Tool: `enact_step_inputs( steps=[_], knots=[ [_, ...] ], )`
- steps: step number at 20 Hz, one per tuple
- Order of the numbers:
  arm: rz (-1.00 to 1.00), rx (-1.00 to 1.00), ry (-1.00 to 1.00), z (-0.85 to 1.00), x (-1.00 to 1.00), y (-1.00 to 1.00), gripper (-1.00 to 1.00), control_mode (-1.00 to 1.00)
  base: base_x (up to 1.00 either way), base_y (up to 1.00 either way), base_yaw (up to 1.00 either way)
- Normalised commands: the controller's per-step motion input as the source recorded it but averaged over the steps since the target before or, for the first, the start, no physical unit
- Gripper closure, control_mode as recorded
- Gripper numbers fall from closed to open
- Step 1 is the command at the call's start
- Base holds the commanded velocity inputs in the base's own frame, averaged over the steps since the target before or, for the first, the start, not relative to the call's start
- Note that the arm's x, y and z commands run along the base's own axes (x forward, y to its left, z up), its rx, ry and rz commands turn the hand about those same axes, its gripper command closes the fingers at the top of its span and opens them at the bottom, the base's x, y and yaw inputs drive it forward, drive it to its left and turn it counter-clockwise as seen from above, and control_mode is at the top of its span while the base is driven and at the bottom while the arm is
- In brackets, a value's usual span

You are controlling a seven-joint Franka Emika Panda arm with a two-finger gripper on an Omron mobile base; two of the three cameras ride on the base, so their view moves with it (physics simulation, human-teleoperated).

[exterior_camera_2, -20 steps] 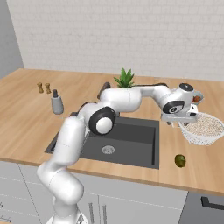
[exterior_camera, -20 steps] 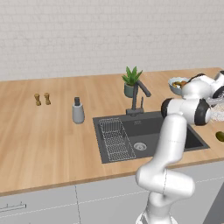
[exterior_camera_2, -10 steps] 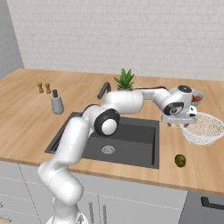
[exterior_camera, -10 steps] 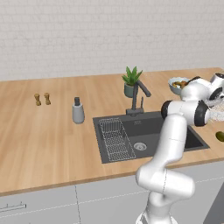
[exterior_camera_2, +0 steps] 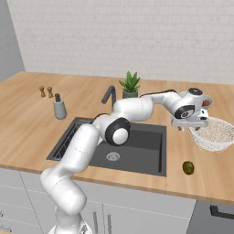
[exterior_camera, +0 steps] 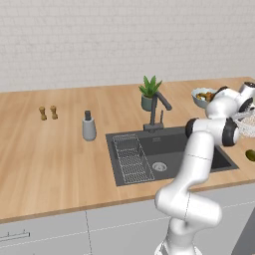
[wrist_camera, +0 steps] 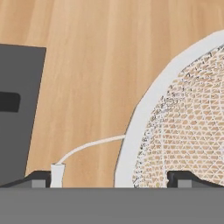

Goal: Put the colander in the sink, put the kiwi in the colander, and turn on the sink faucet and pour water over the colander.

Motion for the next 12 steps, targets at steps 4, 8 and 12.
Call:
enact_step_inputs(
  steps=[4, 8, 12],
  knots=[
    [0.0, 0.0, 0.06, -0.25, 0.0, -0.08, -1.0, -1.0, 0.0, 0.0, 0.0],
    [0.0, 0.0, 0.08, -0.43, 0.0, 0.0, 1.0, -1.0, 0.0, 0.0, 0.0],
    [0.0, -0.01, 0.03, -0.35, 0.0, 0.0, 1.0, -1.0, 0.0, 0.0, 0.0]
  ],
)
